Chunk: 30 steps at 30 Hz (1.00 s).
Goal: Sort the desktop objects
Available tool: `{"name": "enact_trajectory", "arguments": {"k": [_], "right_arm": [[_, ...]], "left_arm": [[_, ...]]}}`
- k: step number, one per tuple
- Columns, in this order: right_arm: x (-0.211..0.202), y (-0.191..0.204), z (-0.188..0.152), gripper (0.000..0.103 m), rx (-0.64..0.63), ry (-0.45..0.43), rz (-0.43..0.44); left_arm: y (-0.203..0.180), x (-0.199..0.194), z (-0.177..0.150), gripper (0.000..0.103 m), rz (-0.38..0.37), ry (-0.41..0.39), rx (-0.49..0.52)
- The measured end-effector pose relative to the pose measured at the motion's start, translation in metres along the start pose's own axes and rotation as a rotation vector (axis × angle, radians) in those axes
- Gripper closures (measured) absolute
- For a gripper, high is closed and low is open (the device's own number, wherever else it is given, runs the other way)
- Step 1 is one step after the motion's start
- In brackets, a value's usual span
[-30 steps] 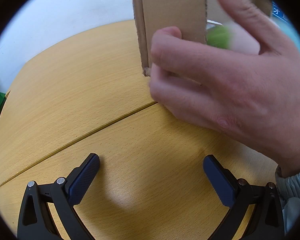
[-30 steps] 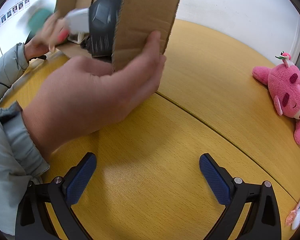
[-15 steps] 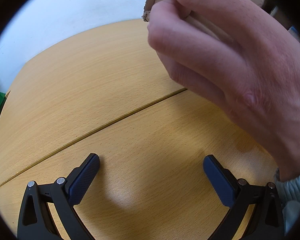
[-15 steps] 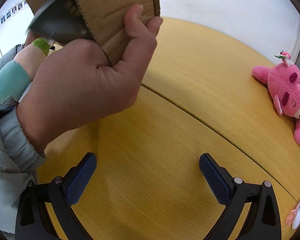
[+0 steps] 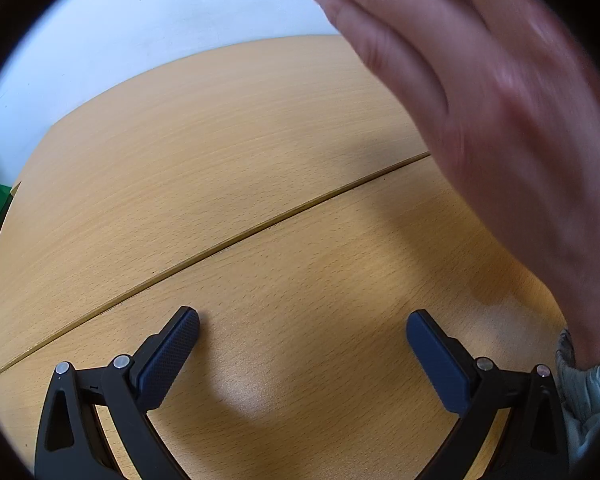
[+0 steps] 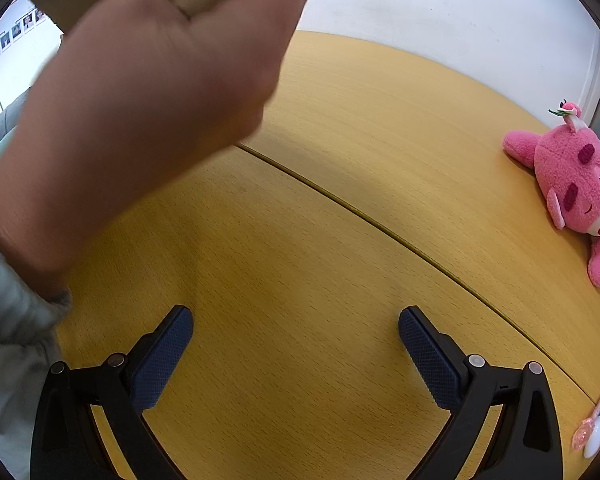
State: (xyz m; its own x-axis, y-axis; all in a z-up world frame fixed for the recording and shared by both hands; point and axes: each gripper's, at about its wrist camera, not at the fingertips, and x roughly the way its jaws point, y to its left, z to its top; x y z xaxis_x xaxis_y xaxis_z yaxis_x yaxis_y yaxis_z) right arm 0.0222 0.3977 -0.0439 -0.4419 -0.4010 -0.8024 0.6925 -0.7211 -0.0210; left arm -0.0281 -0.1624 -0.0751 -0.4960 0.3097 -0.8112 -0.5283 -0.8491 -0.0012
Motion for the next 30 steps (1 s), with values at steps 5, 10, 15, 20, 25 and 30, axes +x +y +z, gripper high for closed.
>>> {"name": "enact_trajectory", "arguments": {"k": [5,10,15,20,25,30], "right_arm": [[0.000,0.002,0.002,0.000,0.000,0.000,-0.001],[0.000,0.001,0.002,0.000,0.000,0.000,-0.001],[0.000,0.002,0.001,0.000,-0.001,0.000,-0.001],[0.000,0.001,0.000,0.000,-0.001,-0.001,0.000],[0.000,0.001,0.000,0.000,-0.001,-0.001,0.000],[0.000,0.002,-0.001,0.000,-0.002,-0.001,0.000]], "left_arm": [[0.001,0.008,0.002,0.000,0.000,0.000,0.000],[0.003,0.017,0.005,0.000,0.000,0.000,0.000],[0.003,0.020,0.006,0.000,0.000,0.000,0.000],[0.003,0.018,0.004,0.000,0.001,-0.001,0.000],[0.004,0.026,0.006,0.000,0.001,-0.001,0.000],[0.006,0.032,0.007,0.000,-0.003,0.000,0.004]]}}
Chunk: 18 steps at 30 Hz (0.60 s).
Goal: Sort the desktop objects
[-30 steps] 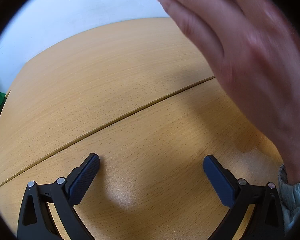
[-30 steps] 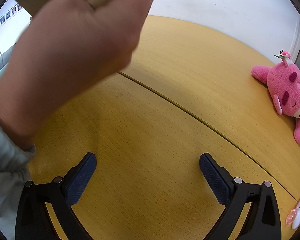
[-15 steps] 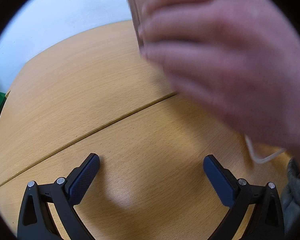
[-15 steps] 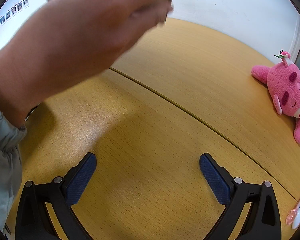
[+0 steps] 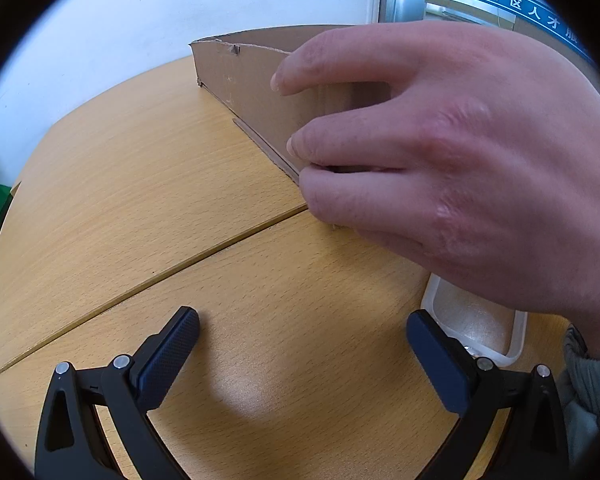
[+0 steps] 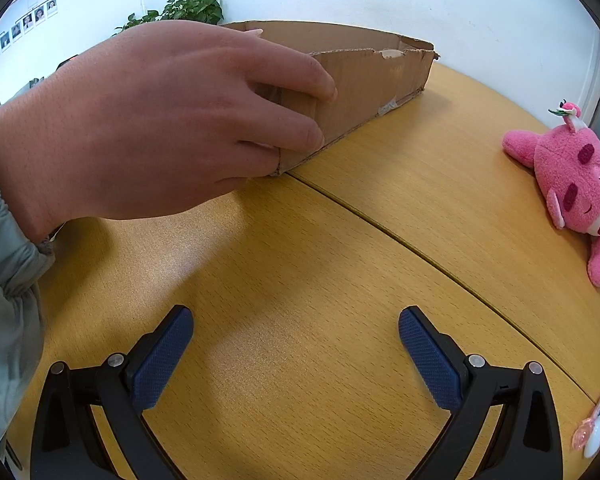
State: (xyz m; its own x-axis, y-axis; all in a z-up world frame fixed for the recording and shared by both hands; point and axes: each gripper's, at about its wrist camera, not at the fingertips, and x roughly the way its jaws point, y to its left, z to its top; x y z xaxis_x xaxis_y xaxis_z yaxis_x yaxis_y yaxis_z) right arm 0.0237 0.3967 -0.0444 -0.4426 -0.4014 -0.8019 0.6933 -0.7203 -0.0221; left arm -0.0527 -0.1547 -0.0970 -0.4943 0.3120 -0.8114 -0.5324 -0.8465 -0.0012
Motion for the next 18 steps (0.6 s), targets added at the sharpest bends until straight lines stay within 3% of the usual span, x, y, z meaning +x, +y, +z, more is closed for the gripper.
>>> {"name": "enact_trajectory", "arguments": {"k": [18], "right_arm": [[0.0006,0.0003,-0.0023,0.000,-0.001,-0.001,0.000]], "left_arm": [[0.0023,-0.0099,-0.0024,0.000,0.000,-0.001,0.001]]}}
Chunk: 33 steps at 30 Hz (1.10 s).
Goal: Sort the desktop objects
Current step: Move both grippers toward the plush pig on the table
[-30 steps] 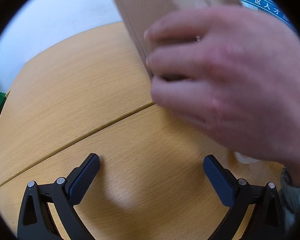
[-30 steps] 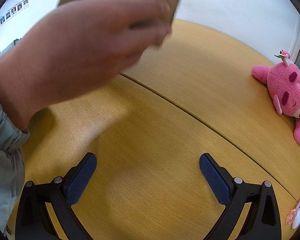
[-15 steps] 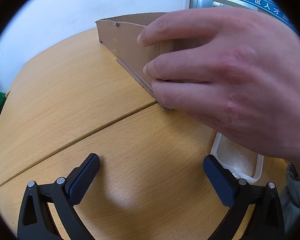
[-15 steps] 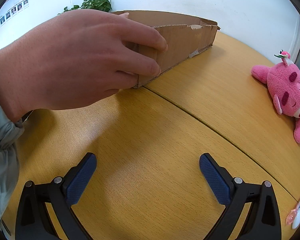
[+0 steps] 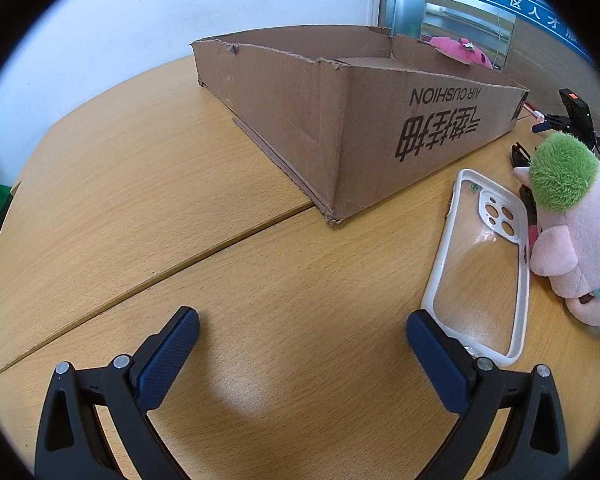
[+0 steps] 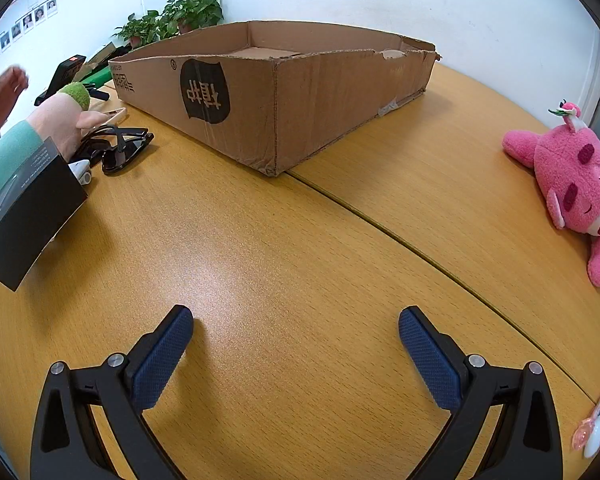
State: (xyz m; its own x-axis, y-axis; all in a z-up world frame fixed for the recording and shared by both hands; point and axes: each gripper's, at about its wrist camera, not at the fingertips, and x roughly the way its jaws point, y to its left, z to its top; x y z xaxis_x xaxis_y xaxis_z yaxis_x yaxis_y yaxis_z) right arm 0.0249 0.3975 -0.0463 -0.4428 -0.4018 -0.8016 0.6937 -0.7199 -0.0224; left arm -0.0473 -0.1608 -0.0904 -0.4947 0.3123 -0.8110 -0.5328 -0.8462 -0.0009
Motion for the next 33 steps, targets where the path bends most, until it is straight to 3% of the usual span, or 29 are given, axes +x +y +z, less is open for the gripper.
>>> {"name": "enact_trajectory", "arguments": {"k": [7,14,19,24,27,29,33], "right_arm": [[-0.004,-0.002,0.001,0.000,0.010,0.000,-0.007],[0.004,0.027,0.017,0.000,0.327,0.007,-0.246],[0.002,0.033,0.016,0.000,0.395,0.006,-0.288],[-0.006,0.060,0.017,0.000,0.467,0.053,-0.338],[-0.031,0.096,0.020,0.000,0.413,-0.036,-0.438],[-0.062,0.122,0.029,0.000,0.408,-0.110,-0.442],[-0.137,0.173,0.055,0.000,0.408,-0.296,-0.391]], "left_arm": [[0.002,-0.003,-0.001,0.000,0.000,0.000,0.000],[0.001,-0.001,-0.001,0.000,0.008,0.000,-0.011],[-0.028,-0.036,0.008,0.000,0.082,0.000,-0.116],[-0.025,-0.048,-0.003,0.000,0.164,0.020,-0.234],[-0.028,-0.053,-0.001,0.000,0.179,0.064,-0.270],[-0.029,-0.073,-0.007,0.004,0.252,0.010,-0.347],[-0.064,-0.158,-0.006,0.004,0.398,-0.268,-0.438]]}}
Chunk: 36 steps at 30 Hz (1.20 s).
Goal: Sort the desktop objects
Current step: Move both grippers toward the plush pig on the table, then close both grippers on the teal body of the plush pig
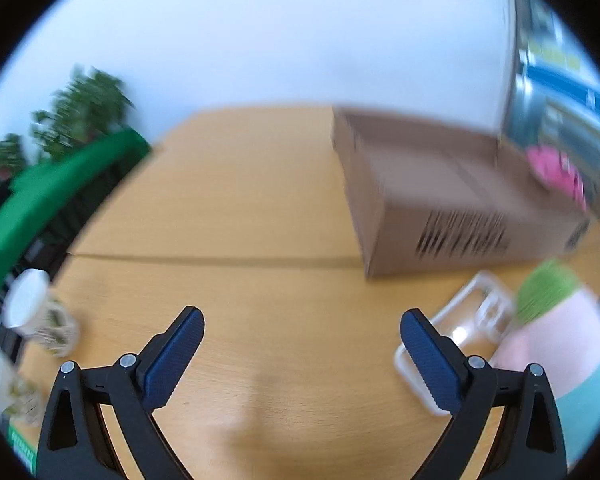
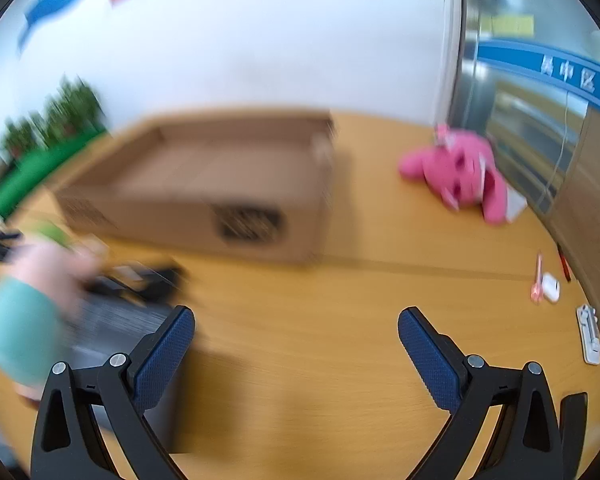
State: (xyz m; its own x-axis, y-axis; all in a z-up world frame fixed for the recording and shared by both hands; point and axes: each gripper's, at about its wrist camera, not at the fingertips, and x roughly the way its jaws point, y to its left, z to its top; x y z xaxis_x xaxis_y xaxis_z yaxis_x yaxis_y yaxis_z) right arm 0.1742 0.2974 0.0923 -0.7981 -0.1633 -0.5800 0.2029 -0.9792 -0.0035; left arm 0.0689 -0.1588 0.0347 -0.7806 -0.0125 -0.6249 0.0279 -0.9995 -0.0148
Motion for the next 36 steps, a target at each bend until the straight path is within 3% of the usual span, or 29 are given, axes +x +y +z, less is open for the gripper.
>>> {"name": "enact_trajectory", "arguments": {"k": [3,5,7,11,12,14,17,20,21,22,23,24,25,26,27,28,29,30,31,36], "right_arm": [[-0.036,0.031,0.018,0.000,-0.016,-0.079,-0.002],[-0.042,0.056,0.025,0.000,-0.028,-0.103,-0.015],[-0.049,0.078,0.024,0.000,-0.022,-0.122,-0.005],[-0.041,0.115,0.015,0.000,-0.007,-0.073,0.084],[-0.037,0.123,0.012,0.000,-0.007,-0.049,0.107],[-0.024,0.133,0.004,0.000,-0.006,0.000,0.136],[-0.010,0.144,-0.005,0.000,-0.013,0.046,0.147],[-0.002,0.146,-0.010,0.000,-0.014,0.056,0.155],[0.001,0.146,-0.012,0.000,-0.014,0.054,0.174],[0.002,0.145,-0.013,0.003,-0.015,0.045,0.203],[0.003,0.146,-0.014,0.022,-0.018,0.041,0.220],[0.006,0.146,-0.014,0.062,-0.020,0.049,0.225],[0.011,0.146,-0.015,0.076,-0.019,0.067,0.224],[0.015,0.147,-0.016,0.079,-0.017,0.080,0.224],[0.018,0.147,-0.017,0.074,-0.019,0.088,0.220],[0.022,0.149,-0.018,0.061,-0.028,0.098,0.202],[0.024,0.151,-0.019,0.017,-0.036,0.106,0.176],[0.024,0.153,-0.020,0.003,-0.046,0.094,0.150],[0.023,0.155,-0.020,0.000,-0.056,0.087,0.144],[0.028,0.158,-0.019,0.000,-0.060,0.113,0.206]], "left_arm": [[-0.026,-0.075,0.011,0.003,-0.042,-0.170,-0.082],[-0.050,-0.110,0.012,0.001,-0.101,-0.235,-0.088],[-0.088,-0.127,0.015,0.001,-0.178,-0.252,-0.037],[-0.136,-0.128,0.002,0.001,-0.341,-0.152,0.003],[-0.129,-0.130,-0.007,0.001,-0.367,-0.129,0.000],[-0.141,-0.119,-0.015,0.001,-0.388,-0.078,-0.005],[-0.142,-0.104,-0.024,0.001,-0.353,-0.029,-0.023],[-0.137,-0.089,-0.028,0.001,-0.396,0.029,-0.064],[-0.137,-0.088,-0.030,0.013,-0.406,0.031,-0.074],[-0.136,-0.086,-0.031,0.064,-0.404,0.025,-0.076],[-0.136,-0.082,-0.033,0.100,-0.393,0.030,-0.068],[-0.135,-0.079,-0.034,0.097,-0.379,0.056,-0.064],[-0.135,-0.074,-0.035,0.101,-0.370,0.072,-0.062],[-0.135,-0.071,-0.036,0.101,-0.365,0.078,-0.057],[-0.136,-0.071,-0.037,0.100,-0.354,0.076,-0.051],[-0.137,-0.070,-0.037,0.096,-0.336,0.076,-0.049],[-0.138,-0.067,-0.037,0.073,-0.308,0.090,-0.049],[-0.138,-0.065,-0.036,0.035,-0.283,0.113,-0.053],[-0.138,-0.062,-0.036,0.022,-0.267,0.128,-0.060],[-0.123,-0.061,-0.038,0.019,-0.319,0.133,-0.108]]}}
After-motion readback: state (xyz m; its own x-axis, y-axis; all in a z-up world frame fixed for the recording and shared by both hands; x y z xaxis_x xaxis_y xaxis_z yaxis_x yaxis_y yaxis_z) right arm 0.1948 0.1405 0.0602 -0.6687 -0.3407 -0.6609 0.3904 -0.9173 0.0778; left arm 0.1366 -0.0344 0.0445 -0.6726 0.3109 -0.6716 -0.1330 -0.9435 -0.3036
